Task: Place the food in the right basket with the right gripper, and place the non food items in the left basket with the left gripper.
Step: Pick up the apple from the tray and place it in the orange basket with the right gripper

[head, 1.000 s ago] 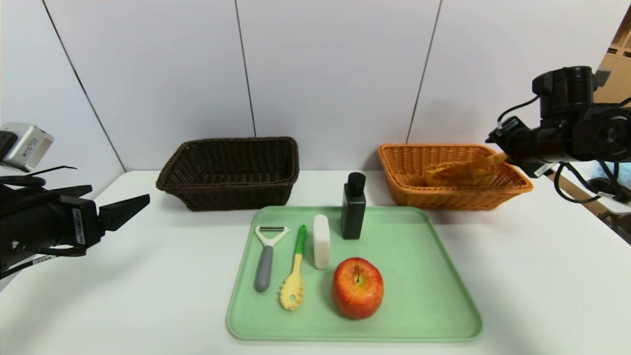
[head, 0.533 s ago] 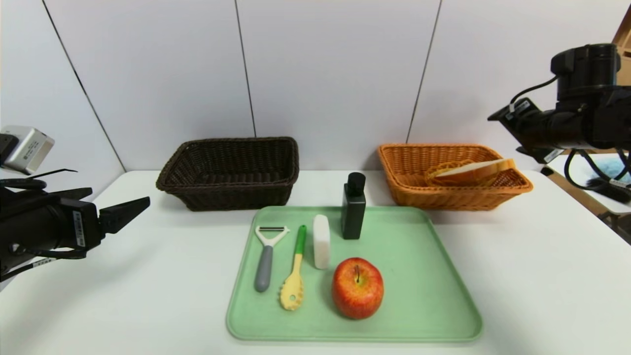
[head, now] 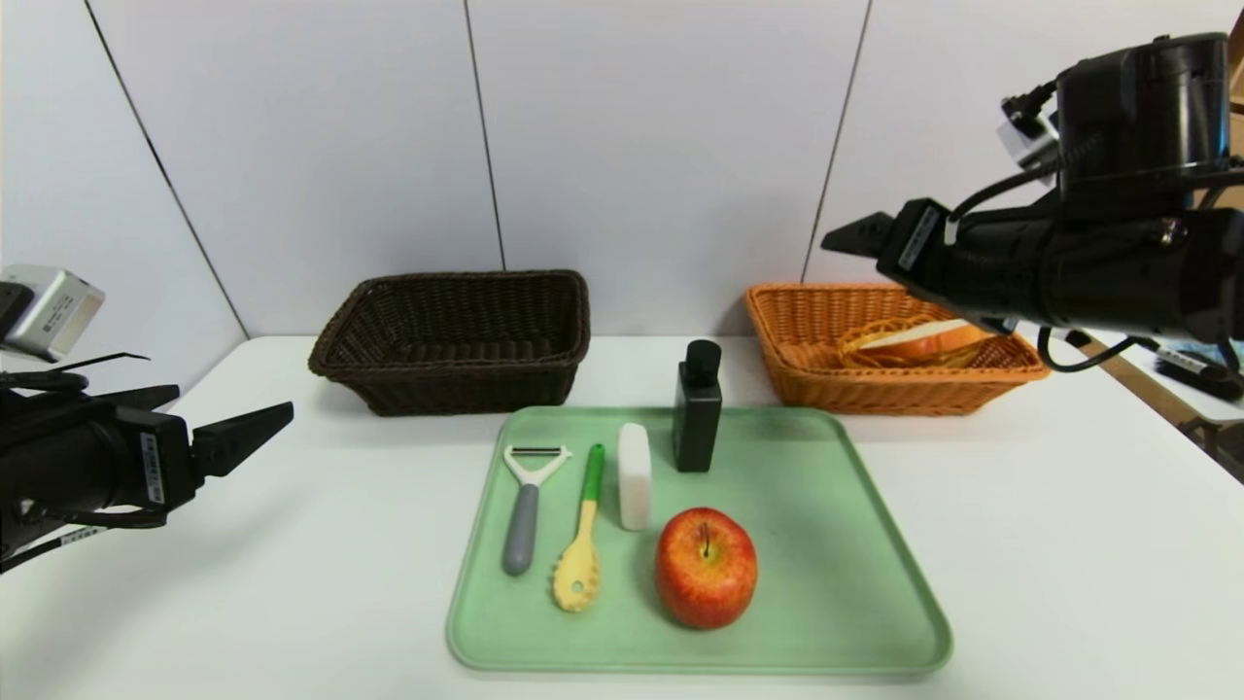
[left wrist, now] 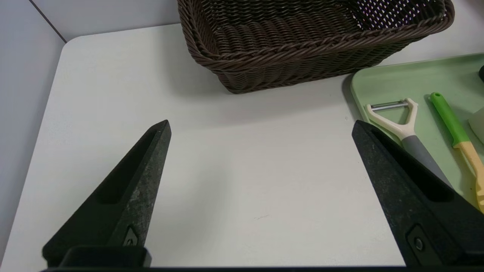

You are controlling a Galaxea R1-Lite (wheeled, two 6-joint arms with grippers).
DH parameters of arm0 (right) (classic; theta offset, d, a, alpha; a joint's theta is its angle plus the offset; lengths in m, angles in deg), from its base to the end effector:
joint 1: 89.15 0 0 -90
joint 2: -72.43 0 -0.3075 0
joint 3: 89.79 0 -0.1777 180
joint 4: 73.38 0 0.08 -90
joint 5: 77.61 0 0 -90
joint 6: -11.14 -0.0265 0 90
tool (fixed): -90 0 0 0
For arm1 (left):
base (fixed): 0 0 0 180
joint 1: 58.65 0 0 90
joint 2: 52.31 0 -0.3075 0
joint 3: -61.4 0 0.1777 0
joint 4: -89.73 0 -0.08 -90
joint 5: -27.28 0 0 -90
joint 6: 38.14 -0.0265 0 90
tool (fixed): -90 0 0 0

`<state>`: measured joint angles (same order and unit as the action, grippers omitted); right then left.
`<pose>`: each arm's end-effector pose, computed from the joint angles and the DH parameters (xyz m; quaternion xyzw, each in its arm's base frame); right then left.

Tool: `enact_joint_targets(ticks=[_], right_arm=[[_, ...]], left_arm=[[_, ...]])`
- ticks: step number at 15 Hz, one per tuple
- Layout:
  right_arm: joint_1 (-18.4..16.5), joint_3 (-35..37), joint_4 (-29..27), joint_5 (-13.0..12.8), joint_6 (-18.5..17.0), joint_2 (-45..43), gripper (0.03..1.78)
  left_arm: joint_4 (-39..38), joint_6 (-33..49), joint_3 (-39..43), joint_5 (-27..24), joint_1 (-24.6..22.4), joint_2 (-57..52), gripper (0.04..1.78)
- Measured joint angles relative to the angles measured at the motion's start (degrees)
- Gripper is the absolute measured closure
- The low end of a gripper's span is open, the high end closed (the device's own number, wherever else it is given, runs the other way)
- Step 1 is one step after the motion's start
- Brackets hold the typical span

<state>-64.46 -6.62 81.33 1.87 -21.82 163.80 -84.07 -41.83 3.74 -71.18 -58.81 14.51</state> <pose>0.2601 0.1142 0.2883 0.2274 0.1918 0.0699 0.9522 0.1568 -0.0035 0.2263 0.0218 0.1309 -0.0760 0.9882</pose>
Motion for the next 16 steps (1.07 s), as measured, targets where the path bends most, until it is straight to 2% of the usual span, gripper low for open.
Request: enact_joint_targets(ticks=[1, 3, 5, 8, 10, 11, 13, 16], right_arm=[[2.77, 3.62, 1.94, 0.63, 1.38, -1.4, 0.2], [7.12, 12.9, 6.72, 4.18, 5.27, -4.44, 0.18], [9.98, 23.1, 11.68, 8.09, 11.0, -7.74, 0.16], [13.9, 36.85, 17.69, 12.0, 18.16, -12.13, 0.14], [15.14, 44.02, 21.6, 15.12, 23.3, -14.03, 0.13], [15.53, 47.14, 24.58, 17.54, 25.5, -14.63, 0.13], [15.75, 50.58, 28.32, 22.17, 28.11, -14.88, 0.12], [15.75, 51.71, 29.1, 23.2, 31.39, -13.78, 0.12]], left_arm=[[-0.02, 0.04, 0.28, -0.02, 0.0, -0.23, 0.13], [-0.06, 0.04, 0.67, 0.0, 0.0, -0.59, 0.13], [-0.09, 0.04, 0.76, -0.02, 0.0, -0.87, 0.13], [-0.05, 0.01, 1.0, 0.0, 0.0, -1.05, 0.13], [-0.02, -0.02, 1.18, -0.02, 0.0, -1.06, 0.13], [-0.05, 0.0, 1.19, -0.02, 0.0, -1.06, 0.13], [-0.02, 0.01, 1.24, 0.0, 0.0, -1.17, 0.13], [-0.11, 0.04, 1.68, -0.02, 0.0, -1.52, 0.13]])
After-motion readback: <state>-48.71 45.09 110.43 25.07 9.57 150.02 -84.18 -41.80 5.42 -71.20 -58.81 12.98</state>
